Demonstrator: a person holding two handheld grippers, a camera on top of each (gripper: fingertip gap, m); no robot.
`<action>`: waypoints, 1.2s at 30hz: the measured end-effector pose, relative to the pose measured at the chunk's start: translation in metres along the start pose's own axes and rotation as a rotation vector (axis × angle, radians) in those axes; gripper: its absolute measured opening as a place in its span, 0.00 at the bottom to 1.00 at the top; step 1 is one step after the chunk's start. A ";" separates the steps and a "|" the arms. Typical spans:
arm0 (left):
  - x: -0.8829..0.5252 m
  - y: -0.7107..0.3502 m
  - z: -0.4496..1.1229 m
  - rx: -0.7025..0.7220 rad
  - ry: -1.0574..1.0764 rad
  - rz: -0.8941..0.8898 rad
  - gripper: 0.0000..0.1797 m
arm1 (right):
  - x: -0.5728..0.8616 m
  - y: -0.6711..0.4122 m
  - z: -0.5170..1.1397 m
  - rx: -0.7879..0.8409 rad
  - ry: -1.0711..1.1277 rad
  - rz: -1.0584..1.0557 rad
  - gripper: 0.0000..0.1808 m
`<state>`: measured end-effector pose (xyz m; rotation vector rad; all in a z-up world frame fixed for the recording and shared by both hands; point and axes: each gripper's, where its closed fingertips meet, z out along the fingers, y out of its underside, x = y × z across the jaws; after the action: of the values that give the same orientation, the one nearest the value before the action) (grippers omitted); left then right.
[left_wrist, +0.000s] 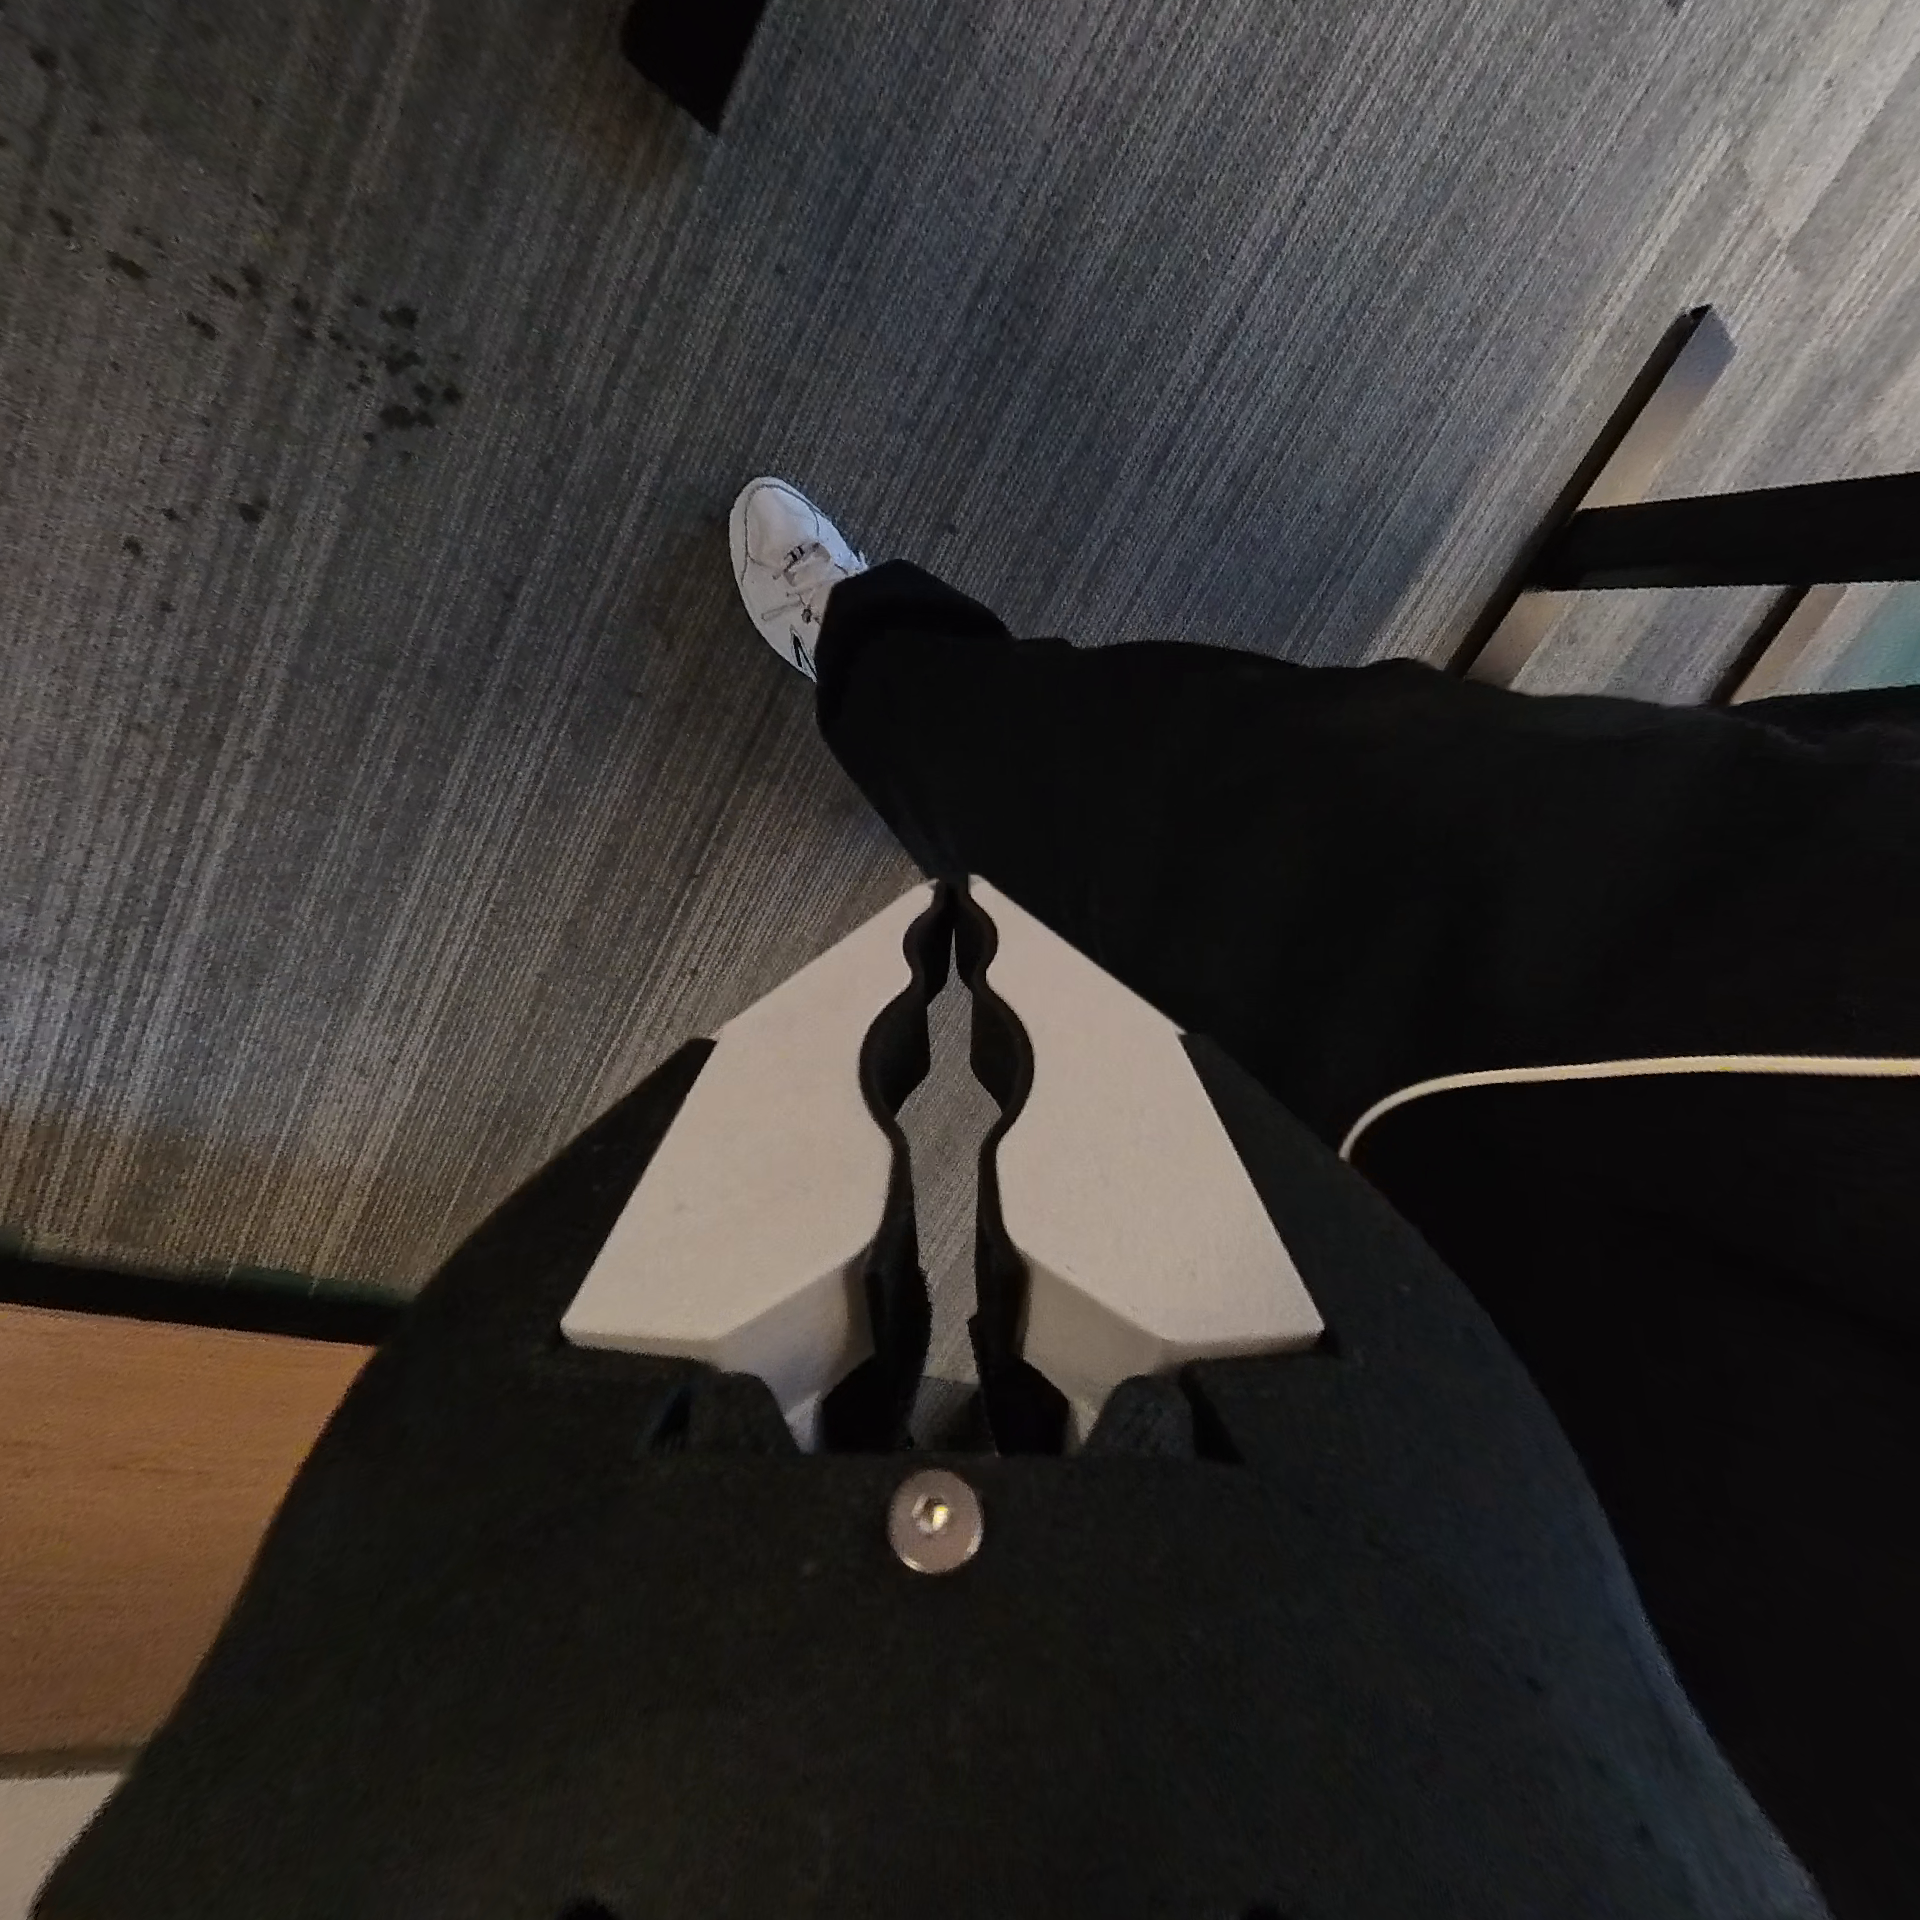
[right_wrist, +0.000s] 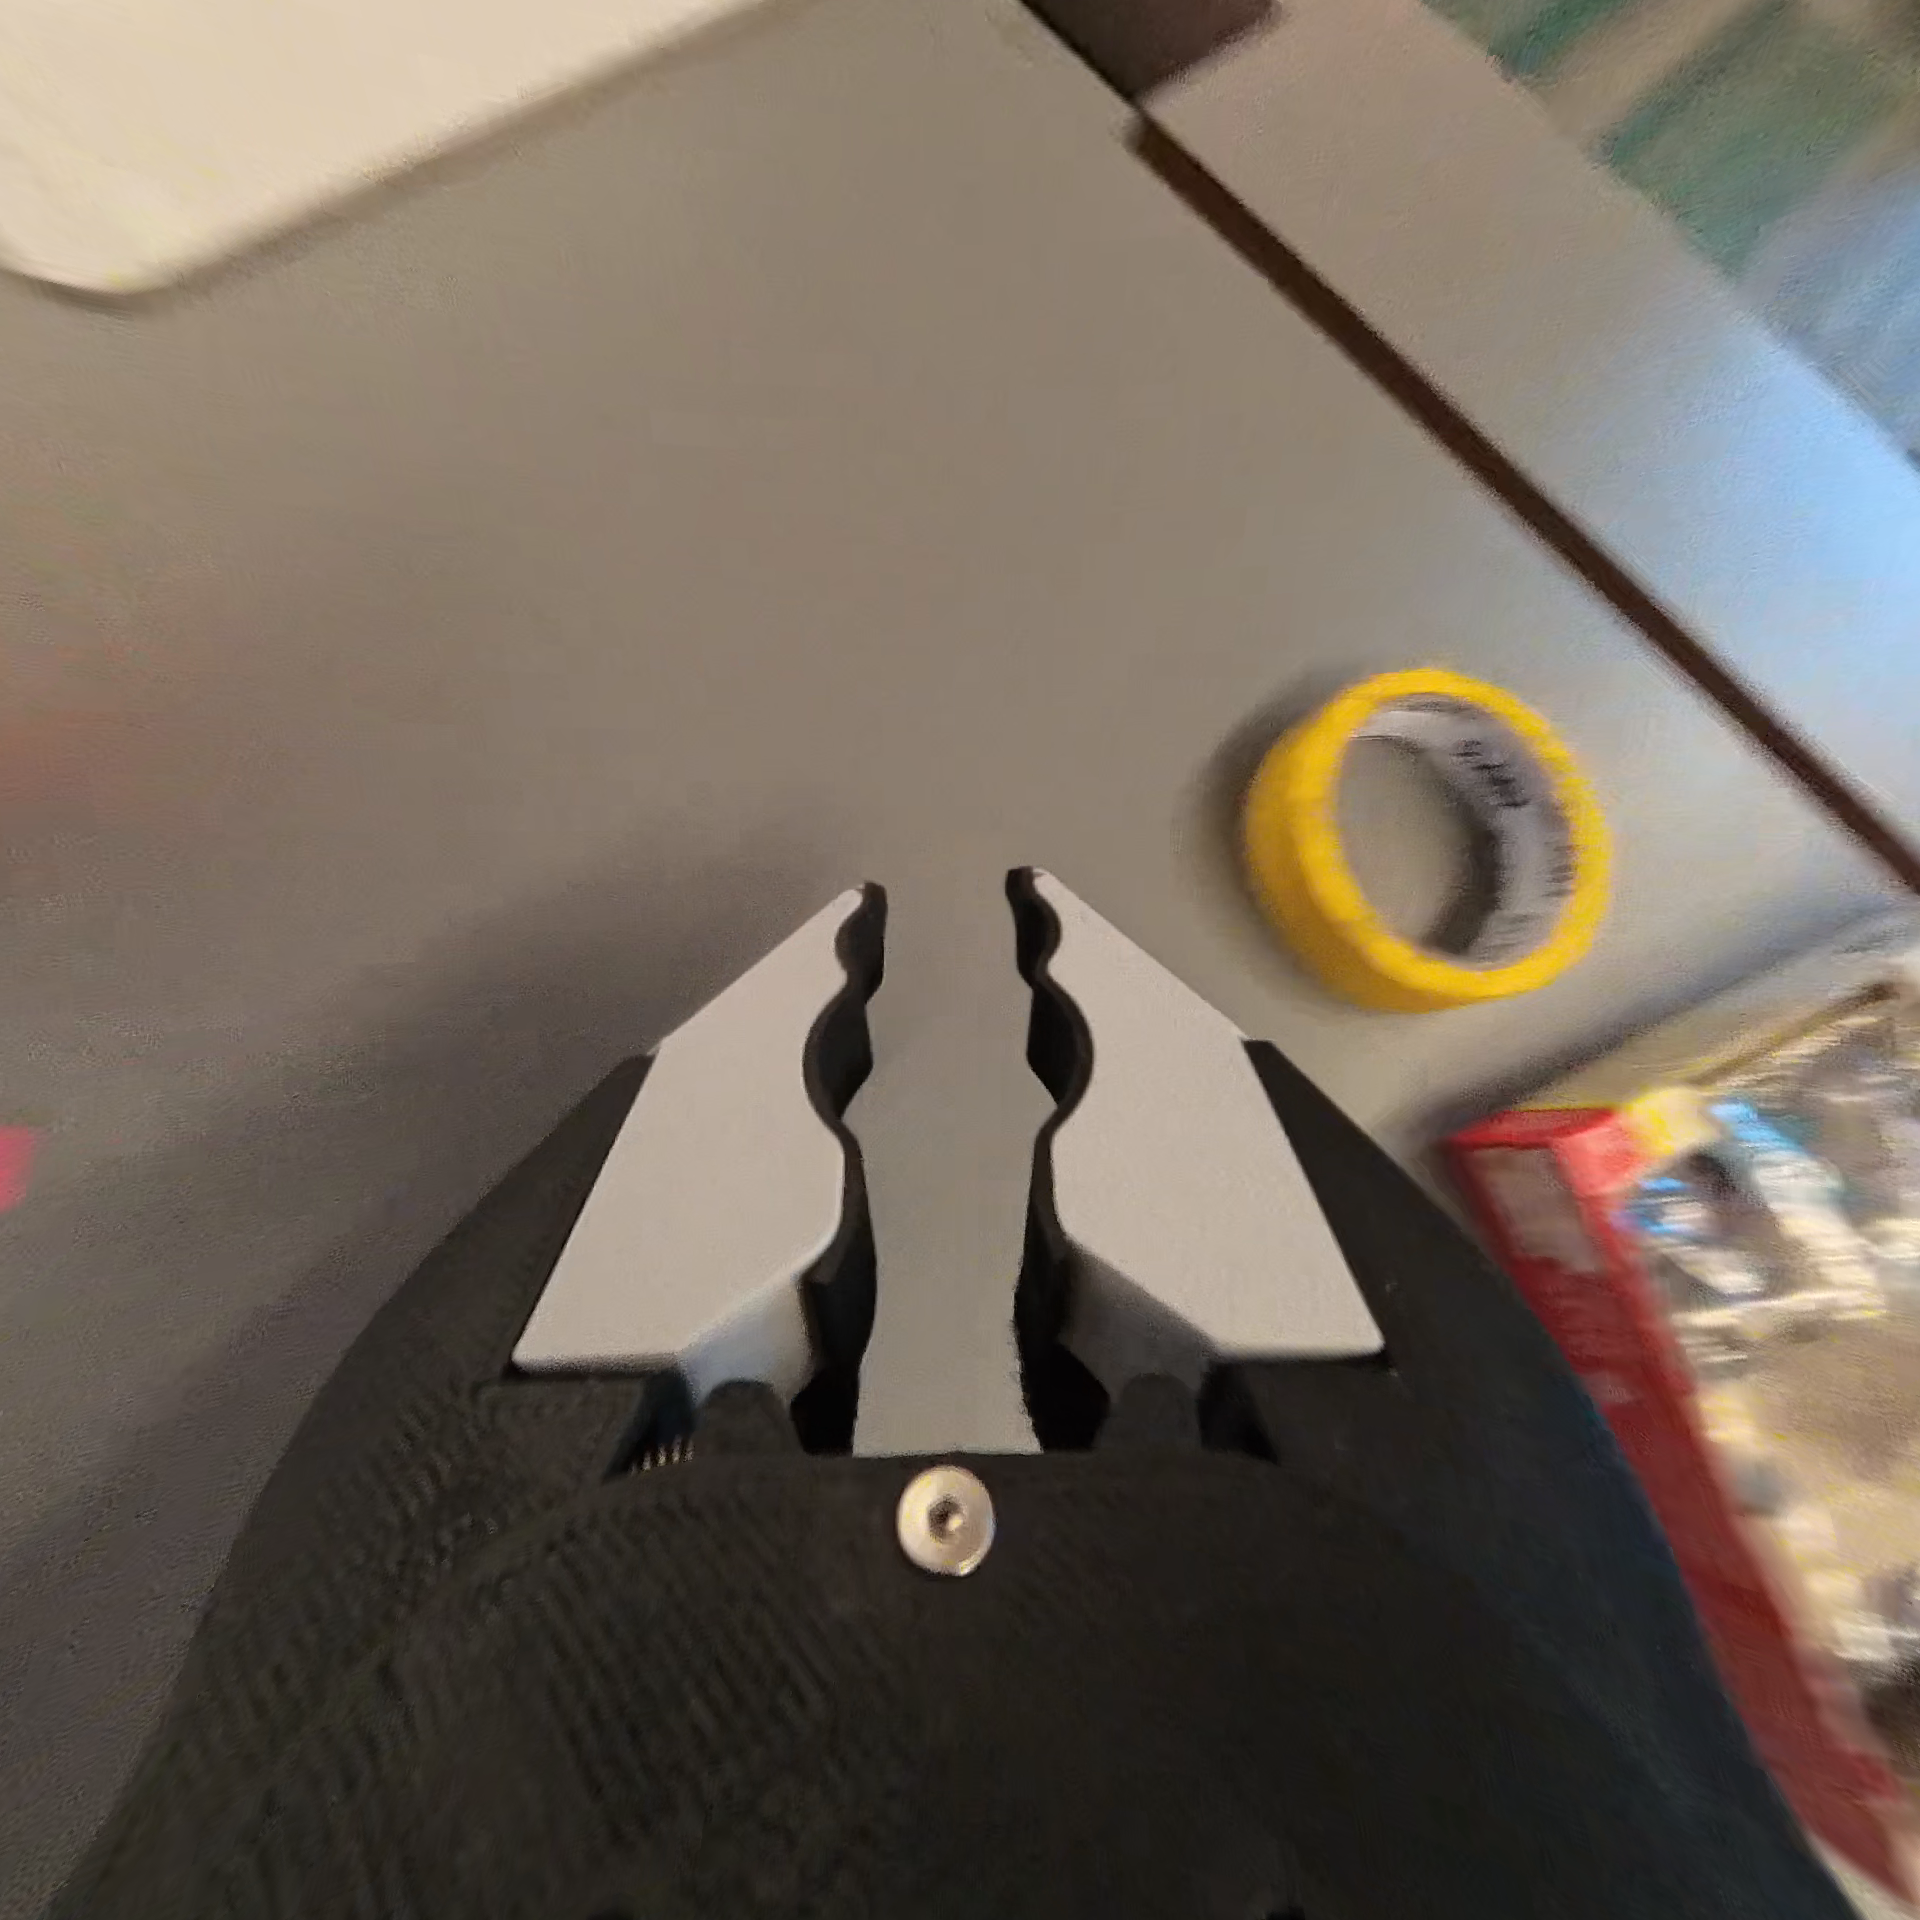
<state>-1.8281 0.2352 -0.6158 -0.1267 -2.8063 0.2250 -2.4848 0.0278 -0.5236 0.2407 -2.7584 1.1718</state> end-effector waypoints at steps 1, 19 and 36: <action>0.003 0.000 -0.004 0.004 -0.006 0.011 0.00 | 0.027 -0.003 0.012 -0.032 0.037 -0.017 0.13; 0.031 0.065 -0.022 -0.035 -0.059 -0.120 0.00 | -0.041 -0.039 0.079 -0.227 -0.350 -0.012 0.05; 0.032 -0.025 -0.020 0.172 -0.011 -0.085 0.00 | -0.207 -0.100 -0.011 0.108 -0.662 -0.155 0.15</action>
<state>-1.8531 0.2172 -0.5834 0.0331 -2.7799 0.4466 -2.2620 -0.0138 -0.4843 0.9993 -3.1197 1.3955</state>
